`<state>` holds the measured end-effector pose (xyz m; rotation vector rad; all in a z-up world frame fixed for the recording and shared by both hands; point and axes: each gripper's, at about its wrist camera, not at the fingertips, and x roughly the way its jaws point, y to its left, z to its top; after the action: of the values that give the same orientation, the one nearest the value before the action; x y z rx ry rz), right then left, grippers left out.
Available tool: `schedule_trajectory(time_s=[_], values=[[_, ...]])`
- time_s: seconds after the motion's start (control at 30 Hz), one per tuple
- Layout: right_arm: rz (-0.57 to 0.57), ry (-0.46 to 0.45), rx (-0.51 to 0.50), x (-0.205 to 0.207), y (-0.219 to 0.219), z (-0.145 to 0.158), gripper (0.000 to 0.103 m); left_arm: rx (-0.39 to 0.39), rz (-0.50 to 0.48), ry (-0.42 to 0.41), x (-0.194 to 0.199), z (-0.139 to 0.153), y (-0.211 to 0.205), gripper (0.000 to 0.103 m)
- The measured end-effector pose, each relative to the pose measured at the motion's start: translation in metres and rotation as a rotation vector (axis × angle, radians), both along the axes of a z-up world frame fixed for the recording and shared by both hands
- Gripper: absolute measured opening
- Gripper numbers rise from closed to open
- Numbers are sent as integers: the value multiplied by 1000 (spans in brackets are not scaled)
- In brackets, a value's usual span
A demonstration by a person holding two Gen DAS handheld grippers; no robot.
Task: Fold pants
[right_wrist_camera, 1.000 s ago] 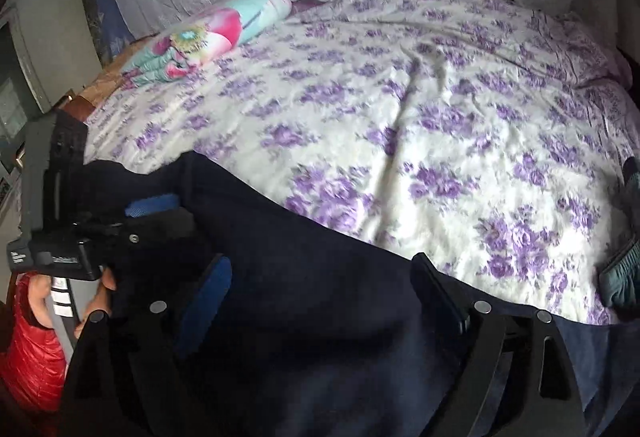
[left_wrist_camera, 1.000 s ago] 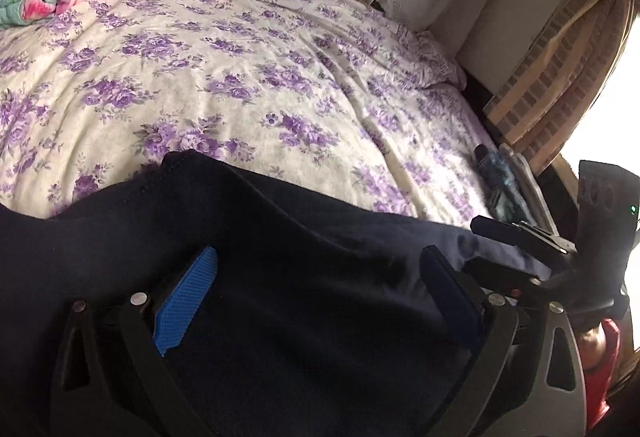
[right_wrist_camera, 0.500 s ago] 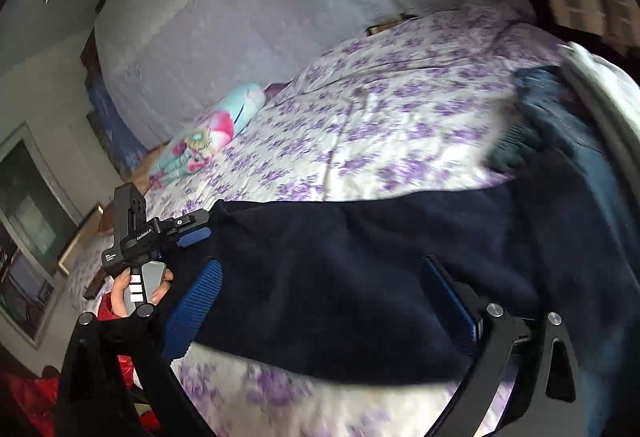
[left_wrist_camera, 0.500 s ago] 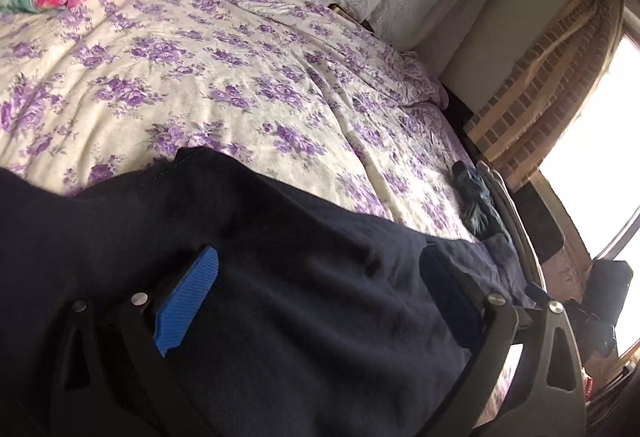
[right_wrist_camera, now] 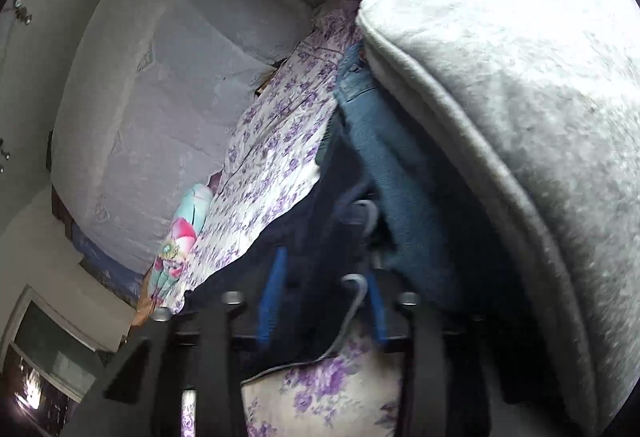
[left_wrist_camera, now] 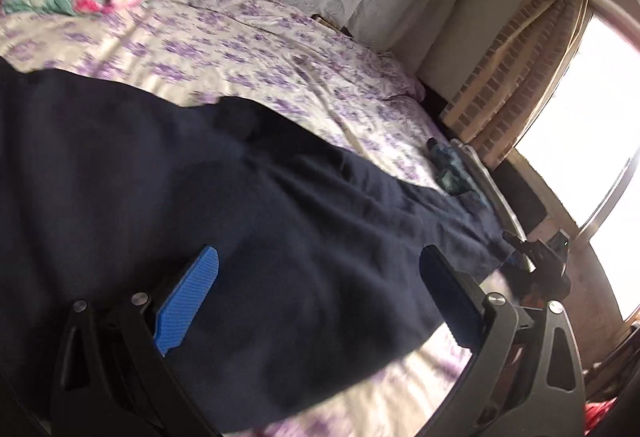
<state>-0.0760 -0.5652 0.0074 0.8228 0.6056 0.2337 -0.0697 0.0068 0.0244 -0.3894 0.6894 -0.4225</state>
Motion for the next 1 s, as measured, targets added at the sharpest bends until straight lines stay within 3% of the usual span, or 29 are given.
schedule_trajectory(time_s=[0.1,0.2,0.33,0.4,0.47,0.5,0.6,0.63,0.7,0.73,0.8,0.9,1.0], values=[[-8,-39,-29,-3,2,8,17,139,94,-49,-21,18,25,98],[43,-142,-203,4,43,51,17,190,232,-84,-40,35,68,98],[206,-276,-494,9,139,106,17,62,414,-77,-63,31,140,98],[319,-325,-632,12,201,115,17,-66,460,-77,-73,9,168,98],[462,-363,-748,13,267,112,17,-79,443,-134,-83,-3,171,98],[537,-361,-791,14,296,105,17,-18,459,-131,-86,-7,165,98],[799,-249,-929,20,375,55,19,28,484,-98,-82,-11,157,98],[852,-216,-983,19,391,37,22,26,480,-98,-83,-11,158,98],[836,-265,-1094,2,403,33,30,-3,471,-94,-83,-11,162,98],[865,-251,-1042,1,399,42,37,-18,467,-96,-83,-13,165,98],[926,-254,-872,-2,383,59,66,-19,464,-97,-86,-13,165,98],[895,-303,-737,-3,355,94,68,-8,467,-91,-87,-13,163,98],[701,-351,-763,5,334,116,68,-8,467,-88,-87,-13,163,98]])
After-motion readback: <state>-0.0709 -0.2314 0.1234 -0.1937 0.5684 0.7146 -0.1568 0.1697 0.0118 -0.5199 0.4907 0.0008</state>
